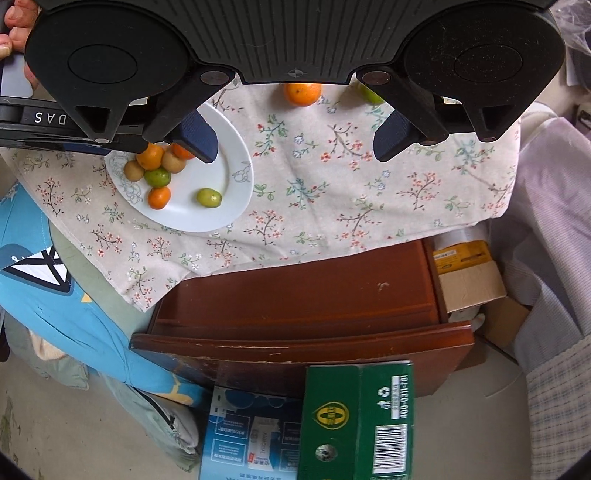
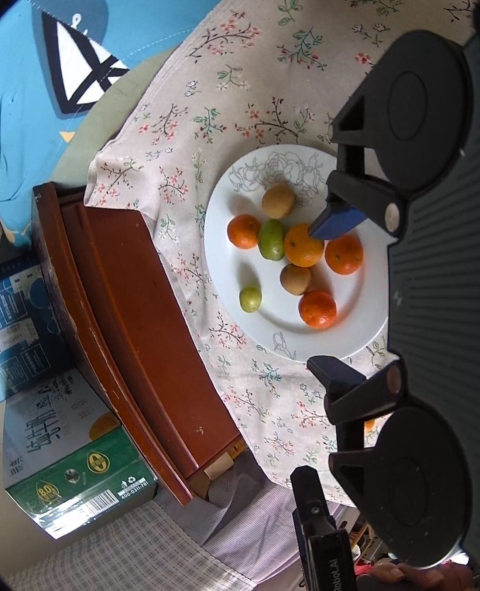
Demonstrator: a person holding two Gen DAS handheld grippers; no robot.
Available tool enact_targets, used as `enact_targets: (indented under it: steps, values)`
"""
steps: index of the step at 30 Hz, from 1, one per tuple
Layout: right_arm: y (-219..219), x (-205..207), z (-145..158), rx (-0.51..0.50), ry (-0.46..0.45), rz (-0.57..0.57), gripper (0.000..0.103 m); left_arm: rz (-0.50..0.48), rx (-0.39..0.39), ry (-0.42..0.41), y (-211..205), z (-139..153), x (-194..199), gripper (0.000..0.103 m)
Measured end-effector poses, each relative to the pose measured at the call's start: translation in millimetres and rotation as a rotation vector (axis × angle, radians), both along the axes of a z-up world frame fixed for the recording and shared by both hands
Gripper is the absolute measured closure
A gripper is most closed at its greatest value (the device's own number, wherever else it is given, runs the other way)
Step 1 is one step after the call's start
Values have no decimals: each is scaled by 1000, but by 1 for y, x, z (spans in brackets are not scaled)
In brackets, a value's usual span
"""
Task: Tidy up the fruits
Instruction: 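Withdraw both grippers toward the remaining fruit on the tablecloth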
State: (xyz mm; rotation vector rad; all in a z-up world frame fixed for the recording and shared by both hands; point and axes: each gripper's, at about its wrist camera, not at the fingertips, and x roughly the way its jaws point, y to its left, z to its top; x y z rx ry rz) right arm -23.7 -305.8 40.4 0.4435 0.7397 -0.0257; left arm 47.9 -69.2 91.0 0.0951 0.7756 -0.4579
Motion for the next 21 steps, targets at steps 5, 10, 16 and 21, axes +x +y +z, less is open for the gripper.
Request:
enact_targets:
  steps: [5,10,16,21]
  values:
    - [18,-10,-3,-26,19,58,33,57,-15,6,28,2,-6,10]
    - [30,-23,-7,1,35,76,33,125,-22,16,52,2,1,10]
    - [50,-39,-13,15,36,108,33,187,-4,76,70,-15,12,10]
    - [76,-46,-20,-17,34,192,45,205,60,86,75,-33,17,10]
